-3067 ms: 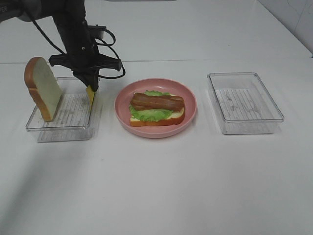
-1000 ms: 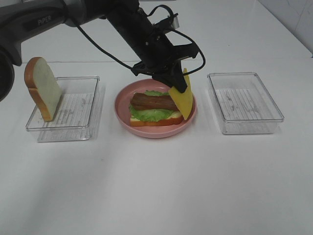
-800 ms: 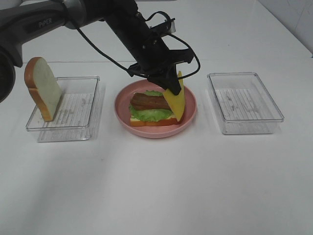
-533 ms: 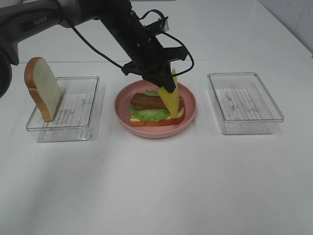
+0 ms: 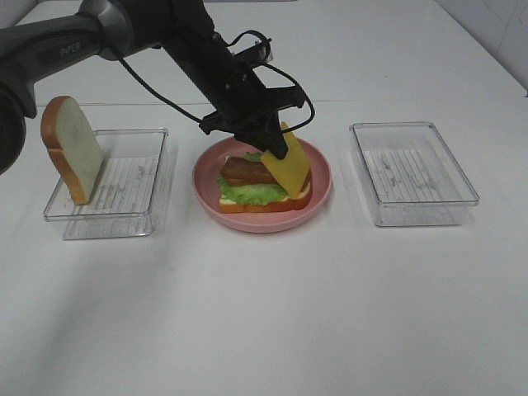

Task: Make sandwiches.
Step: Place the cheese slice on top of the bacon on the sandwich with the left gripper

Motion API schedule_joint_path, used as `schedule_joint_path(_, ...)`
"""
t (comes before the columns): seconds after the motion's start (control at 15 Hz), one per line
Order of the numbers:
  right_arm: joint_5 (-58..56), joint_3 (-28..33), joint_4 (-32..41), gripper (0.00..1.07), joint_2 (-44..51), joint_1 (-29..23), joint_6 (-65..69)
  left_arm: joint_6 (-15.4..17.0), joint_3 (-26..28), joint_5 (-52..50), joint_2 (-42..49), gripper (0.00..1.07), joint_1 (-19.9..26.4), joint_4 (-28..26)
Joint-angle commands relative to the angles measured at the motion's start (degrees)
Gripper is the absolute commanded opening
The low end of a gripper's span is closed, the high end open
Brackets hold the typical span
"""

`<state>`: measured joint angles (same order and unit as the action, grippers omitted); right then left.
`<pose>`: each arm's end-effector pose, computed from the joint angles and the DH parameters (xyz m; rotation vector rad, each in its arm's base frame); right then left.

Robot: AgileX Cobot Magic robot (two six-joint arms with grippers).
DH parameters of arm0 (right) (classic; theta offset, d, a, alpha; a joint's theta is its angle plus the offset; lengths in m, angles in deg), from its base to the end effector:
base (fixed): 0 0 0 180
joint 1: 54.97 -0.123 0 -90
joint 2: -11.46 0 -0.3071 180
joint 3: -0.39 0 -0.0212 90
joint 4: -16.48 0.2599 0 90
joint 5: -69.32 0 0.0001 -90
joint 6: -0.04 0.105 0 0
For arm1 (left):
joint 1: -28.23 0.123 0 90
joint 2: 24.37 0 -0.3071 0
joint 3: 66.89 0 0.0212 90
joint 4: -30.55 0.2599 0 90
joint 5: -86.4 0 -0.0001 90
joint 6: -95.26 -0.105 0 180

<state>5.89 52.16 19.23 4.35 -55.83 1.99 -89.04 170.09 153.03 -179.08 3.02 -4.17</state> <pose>-0.0046 0.0044 0.2574 0.0180 2.1348 0.0873 0.4910 -0.2919 0.1561 0.4902 2.8033 -0.9184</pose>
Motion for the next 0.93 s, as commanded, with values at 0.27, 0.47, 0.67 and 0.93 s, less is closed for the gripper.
schedule_joint_path(0.27, 0.52, 0.23, -0.06, 0.94, 1.72, 0.17, -0.29, 4.3, 0.06, 0.29, 0.11, 0.0, 0.0, 6.88)
schedule_joint_path(0.47, 0.52, 0.23, -0.06, 0.94, 1.72, 0.17, -0.29, 4.98, 0.06, 0.29, 0.11, 0.0, 0.0, 9.0)
schedule_joint_path(0.67, 0.52, 0.23, -0.06, 0.94, 1.72, 0.17, -0.29, 6.99, 0.57, 0.34, 0.11, 0.22, 0.0, 10.89)
schedule_joint_path(0.93, 0.52, 0.23, -0.06, 0.94, 1.72, 0.17, -0.29, 11.34, 6.25, 6.76, 0.23, 1.02, -0.06, 16.79)
